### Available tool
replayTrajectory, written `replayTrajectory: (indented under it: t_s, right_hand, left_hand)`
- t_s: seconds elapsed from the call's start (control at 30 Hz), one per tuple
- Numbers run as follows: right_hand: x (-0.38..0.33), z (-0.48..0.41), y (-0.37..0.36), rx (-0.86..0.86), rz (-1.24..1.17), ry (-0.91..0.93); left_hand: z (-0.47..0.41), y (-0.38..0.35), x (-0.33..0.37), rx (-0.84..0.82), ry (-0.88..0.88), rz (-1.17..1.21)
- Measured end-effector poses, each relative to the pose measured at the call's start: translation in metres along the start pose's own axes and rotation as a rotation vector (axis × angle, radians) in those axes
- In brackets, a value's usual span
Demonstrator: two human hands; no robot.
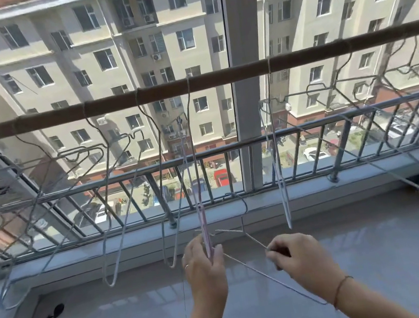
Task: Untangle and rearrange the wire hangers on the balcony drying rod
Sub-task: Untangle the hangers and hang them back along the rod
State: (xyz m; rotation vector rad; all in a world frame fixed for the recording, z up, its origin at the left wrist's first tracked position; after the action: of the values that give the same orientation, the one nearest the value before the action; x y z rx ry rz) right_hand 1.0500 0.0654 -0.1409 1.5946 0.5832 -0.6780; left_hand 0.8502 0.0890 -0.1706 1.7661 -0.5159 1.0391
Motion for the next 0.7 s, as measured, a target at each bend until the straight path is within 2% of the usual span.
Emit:
replayTrajectory:
  t_s: [0.1, 0.27, 0.37, 0.5, 0.7]
  right_hand:
    - [-0.023, 0.021, 0.003, 0.073, -0.238, -0.061]
    - [-0.050, 0.031, 0.012, 0.172, -0.605, -0.162]
    - [-0.061, 0.023, 0.023, 0.263, -0.770, -0.188]
    - [-0.083, 0.009, 0.038, 0.341, -0.913, -0.160]
    - [-0.105, -0.020, 0.066, 0.415, -0.994, -0.103]
  left_hand:
    - [0.036, -0.014, 0.021, -0.140, 0.178, 0.273]
    - [0.066, -0.009, 0.066, -0.200, 0.344, 0.708]
    - [0.064, -0.002, 0.096, -0.226, 0.333, 0.869]
    - [0.054, 0.005, 0.124, -0.229, 0.281, 0.965]
    - [0.033, 0.020, 0.155, -0.197, 0.061, 0.937]
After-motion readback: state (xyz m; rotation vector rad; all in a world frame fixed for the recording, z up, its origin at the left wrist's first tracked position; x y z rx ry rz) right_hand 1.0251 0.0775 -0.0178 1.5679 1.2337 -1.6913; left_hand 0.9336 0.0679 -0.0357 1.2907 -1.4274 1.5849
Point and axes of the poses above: each hand's wrist, its own z-axis away from the middle knuckle, its own y-axis out of the back of the hand, x = y × z, the point moved 9 cm from there along -z, towards the middle knuckle, and after that the axes turned 11 degrees about x, right-handed, at the moved point
